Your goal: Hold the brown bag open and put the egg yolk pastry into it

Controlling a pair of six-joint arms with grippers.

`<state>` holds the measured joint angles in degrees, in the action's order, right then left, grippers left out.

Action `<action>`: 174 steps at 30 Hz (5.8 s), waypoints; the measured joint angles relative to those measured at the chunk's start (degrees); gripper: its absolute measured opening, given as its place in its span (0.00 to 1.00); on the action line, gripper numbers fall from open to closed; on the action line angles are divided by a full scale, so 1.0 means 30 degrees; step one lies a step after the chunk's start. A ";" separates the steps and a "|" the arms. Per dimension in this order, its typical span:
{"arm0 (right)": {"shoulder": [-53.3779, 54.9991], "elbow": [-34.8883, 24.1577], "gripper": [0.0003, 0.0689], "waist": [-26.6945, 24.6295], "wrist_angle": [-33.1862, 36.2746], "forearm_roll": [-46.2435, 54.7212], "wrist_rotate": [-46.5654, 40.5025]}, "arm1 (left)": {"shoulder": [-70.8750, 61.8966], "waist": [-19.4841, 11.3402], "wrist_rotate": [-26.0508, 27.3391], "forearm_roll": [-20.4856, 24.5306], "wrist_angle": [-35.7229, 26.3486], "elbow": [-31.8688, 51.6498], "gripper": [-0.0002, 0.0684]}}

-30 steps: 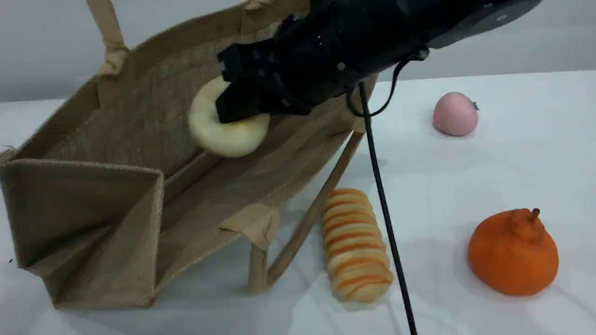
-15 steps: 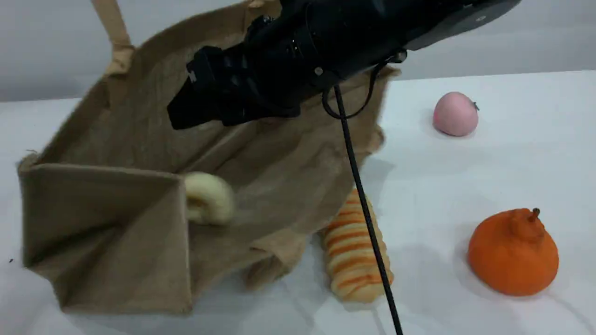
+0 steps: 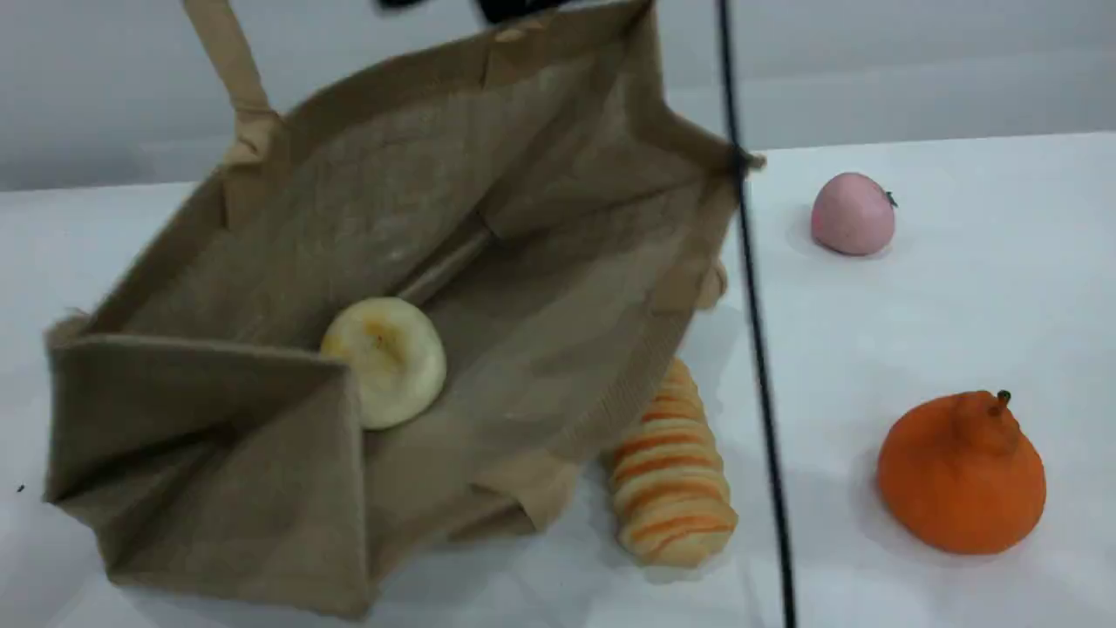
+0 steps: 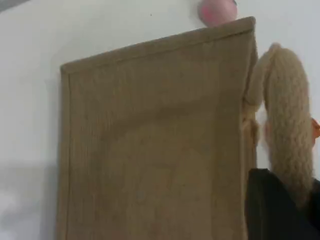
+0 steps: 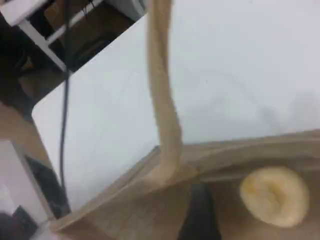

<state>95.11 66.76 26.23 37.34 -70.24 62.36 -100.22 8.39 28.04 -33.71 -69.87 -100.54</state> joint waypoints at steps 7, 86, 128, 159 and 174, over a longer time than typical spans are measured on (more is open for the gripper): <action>-0.4307 0.0000 0.70 -0.1390 0.2887 0.6467 -0.5636 | -0.1604 0.0903 0.0006 -0.0290 0.0523 0.0064 0.12; -2.9987 -1.2610 0.70 -0.1523 0.7890 2.3835 -2.1979 | 1.3142 1.4063 -0.7617 0.9708 -0.0043 1.3702 0.74; -3.1388 -1.2610 0.70 -0.7865 0.7918 2.3828 -2.1979 | 2.8346 1.4023 -1.0521 1.0736 0.2335 2.3653 0.74; -3.1704 -1.2610 0.70 -0.7986 0.7891 2.3828 -2.1969 | 3.0611 -0.1632 -1.0521 1.0673 0.2327 2.3653 0.74; -3.1704 -1.2610 0.70 -0.7986 0.7891 2.3828 -2.1971 | 3.3427 -0.1610 -1.0521 1.0673 0.2292 2.3633 0.74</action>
<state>0.00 28.92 2.27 61.01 1.24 -3.55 0.06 3.56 -3.52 -1.69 -63.00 -29.64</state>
